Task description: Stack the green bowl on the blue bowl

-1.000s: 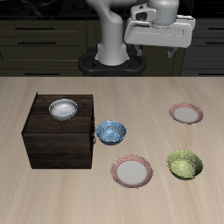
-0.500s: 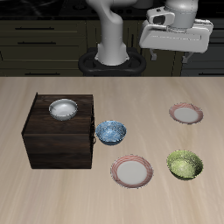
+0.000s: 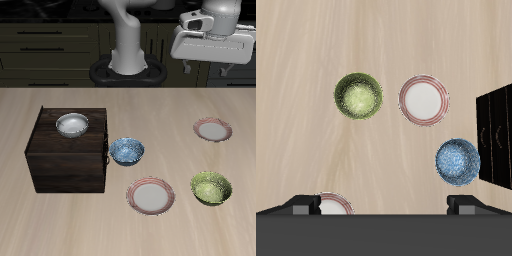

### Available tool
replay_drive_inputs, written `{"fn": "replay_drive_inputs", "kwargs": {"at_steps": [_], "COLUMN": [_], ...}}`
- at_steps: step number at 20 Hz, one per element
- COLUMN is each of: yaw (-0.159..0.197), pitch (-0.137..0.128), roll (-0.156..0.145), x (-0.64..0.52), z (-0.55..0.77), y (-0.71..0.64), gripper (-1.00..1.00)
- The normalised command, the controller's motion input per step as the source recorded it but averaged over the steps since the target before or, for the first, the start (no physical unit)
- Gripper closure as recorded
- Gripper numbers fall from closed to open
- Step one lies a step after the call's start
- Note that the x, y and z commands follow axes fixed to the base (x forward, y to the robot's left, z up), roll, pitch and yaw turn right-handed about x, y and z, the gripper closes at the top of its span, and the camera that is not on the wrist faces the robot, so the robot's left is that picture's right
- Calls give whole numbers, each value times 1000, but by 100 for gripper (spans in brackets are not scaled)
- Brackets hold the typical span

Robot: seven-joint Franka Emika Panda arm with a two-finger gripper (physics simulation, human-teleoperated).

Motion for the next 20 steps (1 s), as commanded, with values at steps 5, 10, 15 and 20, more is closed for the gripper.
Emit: {"fn": "replay_drive_inputs", "kwargs": {"at_steps": [5, 10, 15, 20], "yaw": [-21, -15, -31, 5], "pitch": [8, 9, 18, -27], "roll": [-12, -19, 0, 21], "x": [251, 230, 240, 184], "z": [2, -29, 17, 42], "y": [116, 160, 128, 102], "gripper": [-100, -100, -100, -100]}}
